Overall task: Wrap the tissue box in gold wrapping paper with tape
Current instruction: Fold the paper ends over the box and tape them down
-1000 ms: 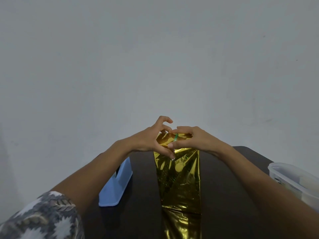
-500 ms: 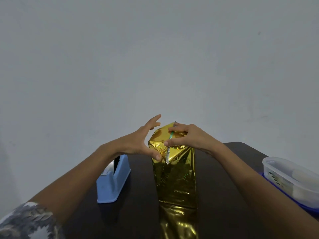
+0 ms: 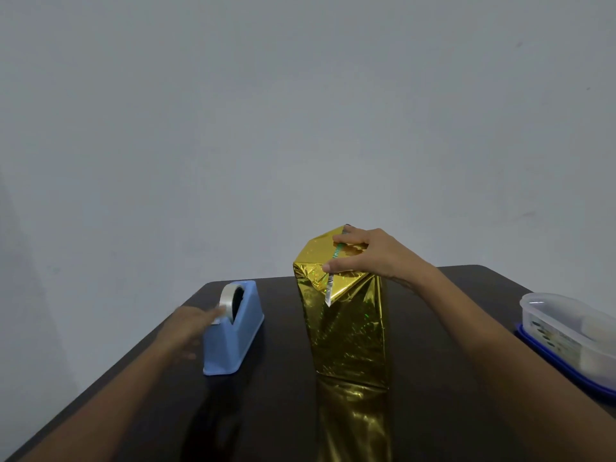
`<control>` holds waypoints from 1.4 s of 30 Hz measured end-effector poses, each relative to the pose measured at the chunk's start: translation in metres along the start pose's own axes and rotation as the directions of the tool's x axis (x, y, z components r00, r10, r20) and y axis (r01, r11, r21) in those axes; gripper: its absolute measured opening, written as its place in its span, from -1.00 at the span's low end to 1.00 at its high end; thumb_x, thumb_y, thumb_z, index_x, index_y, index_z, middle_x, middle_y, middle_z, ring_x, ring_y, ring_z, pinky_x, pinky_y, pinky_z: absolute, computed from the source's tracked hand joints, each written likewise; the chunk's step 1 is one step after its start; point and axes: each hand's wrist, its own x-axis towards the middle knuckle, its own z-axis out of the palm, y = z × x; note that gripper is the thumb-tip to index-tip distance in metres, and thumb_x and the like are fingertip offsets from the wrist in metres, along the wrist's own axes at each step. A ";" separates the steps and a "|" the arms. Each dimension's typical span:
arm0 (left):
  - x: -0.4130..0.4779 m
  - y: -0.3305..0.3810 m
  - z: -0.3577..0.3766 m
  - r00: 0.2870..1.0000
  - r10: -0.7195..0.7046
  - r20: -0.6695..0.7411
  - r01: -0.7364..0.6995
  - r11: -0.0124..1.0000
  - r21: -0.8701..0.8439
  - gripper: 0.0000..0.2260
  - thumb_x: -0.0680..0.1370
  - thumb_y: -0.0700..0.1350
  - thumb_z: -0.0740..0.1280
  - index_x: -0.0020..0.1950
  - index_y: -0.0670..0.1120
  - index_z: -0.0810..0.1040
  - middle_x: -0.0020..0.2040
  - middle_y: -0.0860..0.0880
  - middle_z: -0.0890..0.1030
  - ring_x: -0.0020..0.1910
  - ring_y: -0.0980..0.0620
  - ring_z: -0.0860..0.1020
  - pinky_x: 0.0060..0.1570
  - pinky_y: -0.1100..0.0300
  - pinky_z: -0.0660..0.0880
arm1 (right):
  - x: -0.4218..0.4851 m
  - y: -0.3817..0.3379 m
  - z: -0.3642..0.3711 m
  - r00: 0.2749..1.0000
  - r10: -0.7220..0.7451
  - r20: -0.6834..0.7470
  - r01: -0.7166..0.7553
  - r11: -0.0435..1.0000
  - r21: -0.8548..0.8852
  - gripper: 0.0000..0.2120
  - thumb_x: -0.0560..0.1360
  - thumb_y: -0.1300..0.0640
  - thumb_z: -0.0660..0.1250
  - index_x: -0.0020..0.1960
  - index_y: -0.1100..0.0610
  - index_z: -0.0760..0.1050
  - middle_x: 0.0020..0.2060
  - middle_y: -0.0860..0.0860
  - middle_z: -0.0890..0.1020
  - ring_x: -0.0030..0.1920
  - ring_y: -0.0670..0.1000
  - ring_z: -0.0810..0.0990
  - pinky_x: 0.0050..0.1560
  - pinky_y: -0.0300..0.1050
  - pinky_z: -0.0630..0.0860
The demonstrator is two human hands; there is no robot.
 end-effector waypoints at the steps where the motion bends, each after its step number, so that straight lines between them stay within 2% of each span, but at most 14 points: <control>1: -0.002 0.005 0.001 0.997 -0.073 0.025 0.076 0.986 -0.151 -0.64 0.50 0.11 0.36 0.00 -0.20 0.50 -0.05 -0.14 0.54 -0.10 -0.11 0.51 -0.23 0.04 0.46 | 0.000 0.001 0.000 1.000 -0.001 -0.002 0.001 1.000 0.001 -0.31 0.30 -0.05 0.52 0.38 0.04 0.41 0.49 -0.02 0.23 0.46 0.02 0.21 0.45 0.03 0.19; 4: 0.005 0.015 0.001 0.984 -0.173 0.044 0.179 0.956 -0.233 -0.60 0.49 -0.03 0.42 0.15 -0.29 0.46 0.14 -0.25 0.52 0.11 -0.24 0.50 -0.07 -0.16 0.50 | 0.002 0.002 0.001 1.000 -0.006 -0.011 0.006 1.000 -0.008 -0.31 0.29 -0.07 0.52 0.37 0.02 0.41 0.49 -0.03 0.23 0.46 0.01 0.21 0.45 0.03 0.20; 6: 0.008 0.022 0.002 0.973 -0.230 0.021 0.226 0.933 -0.279 -0.76 0.48 -0.20 0.43 0.04 -0.31 0.49 0.05 -0.24 0.52 0.17 -0.26 0.48 -0.06 -0.22 0.51 | 0.003 0.003 0.001 1.000 -0.003 -0.011 0.003 1.000 -0.011 -0.31 0.29 -0.08 0.52 0.37 0.01 0.41 0.49 -0.04 0.23 0.46 0.02 0.21 0.44 0.05 0.21; 8: 0.011 0.028 0.004 0.963 -0.270 0.025 0.262 0.903 -0.341 -0.87 0.49 -0.23 0.41 -0.11 -0.27 0.50 -0.07 -0.17 0.51 0.25 -0.23 0.43 0.00 -0.31 0.49 | 0.003 0.003 0.000 1.000 -0.007 -0.009 0.007 1.000 -0.019 -0.31 0.29 -0.08 0.52 0.37 0.01 0.41 0.49 -0.03 0.23 0.46 0.04 0.21 0.44 0.06 0.21; 10: 0.009 0.030 0.002 0.960 -0.276 0.050 0.273 0.877 -0.395 -0.86 0.49 -0.22 0.41 -0.06 -0.27 0.51 0.03 -0.17 0.52 0.30 -0.21 0.41 0.01 -0.33 0.48 | 0.003 0.002 -0.001 1.000 -0.012 -0.010 0.012 1.000 -0.023 -0.32 0.30 -0.07 0.52 0.37 0.02 0.42 0.48 -0.02 0.24 0.46 0.04 0.22 0.44 0.04 0.20; 12: 0.007 0.027 0.001 0.962 -0.267 0.054 0.263 0.858 -0.440 -0.89 0.49 -0.24 0.39 -0.05 -0.26 0.53 0.01 -0.14 0.52 0.28 -0.18 0.44 0.01 -0.30 0.49 | 0.002 0.002 -0.001 1.000 -0.012 -0.014 0.012 1.000 -0.009 -0.33 0.29 -0.06 0.52 0.35 0.03 0.44 0.47 -0.02 0.27 0.44 0.03 0.25 0.44 0.01 0.20; 15: 0.004 0.020 -0.001 0.972 -0.234 0.028 0.214 0.824 -0.525 -0.91 0.50 -0.27 0.35 -0.20 -0.21 0.51 -0.14 -0.06 0.51 0.16 -0.12 0.49 -0.04 -0.25 0.50 | 0.001 0.000 -0.002 1.000 -0.018 -0.022 0.018 1.000 0.009 -0.35 0.29 -0.05 0.53 0.33 0.05 0.46 0.43 -0.02 0.33 0.42 0.03 0.30 0.43 -0.04 0.22; 19: 0.003 0.007 -0.002 0.985 -0.172 -0.019 0.125 0.783 -0.609 -0.96 0.46 -0.23 0.37 -0.15 -0.18 0.53 -0.15 -0.06 0.54 0.11 -0.04 0.53 -0.32 -0.13 0.54 | -0.002 -0.003 -0.001 1.000 -0.013 -0.008 0.014 1.000 0.026 -0.37 0.33 0.00 0.50 0.35 0.09 0.44 0.42 -0.02 0.35 0.39 0.01 0.32 0.32 -0.15 0.23; 23: -0.002 0.000 0.011 0.978 -0.186 -0.095 0.076 0.739 -0.669 -0.89 0.44 -0.23 0.39 -0.06 -0.22 0.56 -0.08 -0.08 0.55 0.02 -0.01 0.51 -0.16 -0.06 0.53 | -0.005 -0.004 -0.001 1.000 -0.011 -0.006 0.011 0.998 0.062 -0.43 0.34 0.03 0.49 0.31 0.12 0.47 0.36 0.02 0.43 0.14 -0.12 0.37 0.24 -0.18 0.30; 27: -0.007 -0.015 0.025 0.954 -0.240 -0.182 0.035 0.688 -0.725 -0.81 0.44 -0.26 0.40 0.02 -0.27 0.55 -0.06 -0.12 0.56 -0.13 0.02 0.54 -0.19 0.11 0.57 | -0.005 -0.005 -0.002 1.000 -0.003 -0.013 0.004 0.996 0.091 -0.41 0.34 0.03 0.49 0.33 0.12 0.46 0.35 -0.02 0.42 0.13 -0.14 0.34 0.15 -0.24 0.28; 30: -0.007 -0.025 0.028 0.947 -0.256 -0.196 0.022 0.658 -0.753 -0.77 0.44 -0.28 0.40 0.07 -0.31 0.56 -0.01 -0.15 0.57 -0.06 0.01 0.57 -0.10 0.15 0.57 | -0.004 -0.005 -0.001 1.000 0.004 -0.010 -0.003 0.995 0.098 -0.41 0.34 0.03 0.49 0.33 0.11 0.46 0.32 -0.04 0.43 0.12 -0.12 0.36 0.12 -0.23 0.30; 33: -0.008 -0.029 0.029 0.948 -0.251 -0.193 0.016 0.647 -0.763 -0.74 0.45 -0.26 0.40 0.11 -0.32 0.55 -0.17 -0.09 0.56 -0.13 0.04 0.57 -0.05 0.16 0.55 | -0.003 -0.004 -0.001 1.000 0.006 -0.020 -0.004 0.996 0.094 -0.41 0.34 0.02 0.49 0.33 0.10 0.46 0.32 -0.02 0.43 0.11 -0.10 0.37 0.10 -0.21 0.35; 38: -0.012 -0.031 0.038 0.944 -0.240 -0.224 -0.003 0.674 -0.738 -0.69 0.39 -0.12 0.51 0.02 -0.26 0.58 -0.09 -0.08 0.60 -0.12 0.05 0.58 -0.13 0.18 0.57 | -0.001 -0.003 -0.002 1.000 0.020 -0.014 -0.019 0.996 0.093 -0.41 0.34 0.01 0.48 0.34 0.09 0.45 0.13 -0.10 0.40 0.08 -0.09 0.39 -0.14 -0.37 0.36; 42: -0.011 -0.033 0.043 0.941 -0.270 -0.202 0.029 0.662 -0.749 -0.59 0.37 -0.09 0.53 0.10 -0.31 0.58 0.04 -0.12 0.59 0.02 -0.02 0.57 -0.27 0.12 0.63 | 0.001 -0.002 -0.003 1.000 0.022 -0.008 -0.022 0.996 0.083 -0.44 0.36 0.02 0.46 0.33 0.08 0.45 0.08 -0.09 0.40 -0.13 -0.18 0.42 -0.20 -0.39 0.34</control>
